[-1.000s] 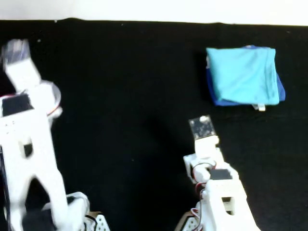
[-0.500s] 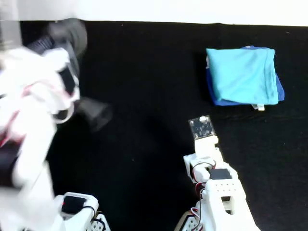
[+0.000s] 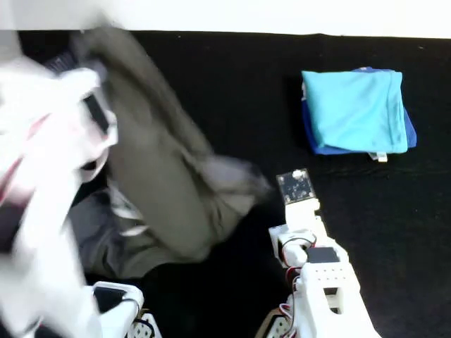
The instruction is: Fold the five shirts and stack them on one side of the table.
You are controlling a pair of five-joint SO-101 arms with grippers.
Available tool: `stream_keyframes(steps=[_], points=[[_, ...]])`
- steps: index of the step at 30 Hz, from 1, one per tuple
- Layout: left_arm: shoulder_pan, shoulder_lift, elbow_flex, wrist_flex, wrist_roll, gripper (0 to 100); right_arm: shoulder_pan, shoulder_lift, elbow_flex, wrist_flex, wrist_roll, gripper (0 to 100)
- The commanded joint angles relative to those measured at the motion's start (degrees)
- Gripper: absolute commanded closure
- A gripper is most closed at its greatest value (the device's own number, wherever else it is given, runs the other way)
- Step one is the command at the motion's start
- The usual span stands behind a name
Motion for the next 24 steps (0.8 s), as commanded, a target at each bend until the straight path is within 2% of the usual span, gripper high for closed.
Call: stream_keyframes(steps=[1, 3, 6, 10, 14, 15, 19, 24], points=[[-6.99, 0.22, 18.59, 2.11, -0.09, 99, 0.84, -0.66, -0.48, 1.71, -0.62, 89.4], [-10.95, 0.22, 30.9, -0.18, -0.09, 99, 0.84, -0.75, -3.21, 6.55, -0.53, 89.4], [-16.22, -0.22, 47.34, -10.64, -1.49, 99, 0.66, -0.75, -10.59, 16.04, -0.35, 89.3], [-22.02, -0.22, 60.44, -22.15, -6.95, 99, -0.75, -0.22, -24.04, 26.24, -0.26, 86.5], [-26.15, -0.22, 65.98, -25.23, -8.62, 99, -6.37, -0.04, -33.89, 29.41, -0.53, 70.7], [-26.86, -0.22, 66.59, -25.23, -8.97, 99, -7.87, 0.22, -35.47, 29.41, -0.53, 69.4], [-27.56, 0.04, 67.82, -25.05, -8.88, 99, -11.12, 9.01, -43.03, 28.18, -0.79, 73.7], [-27.47, 0.13, 67.82, -25.05, -8.88, 99, -13.85, 28.18, -58.42, 29.14, -7.74, 74.4]])
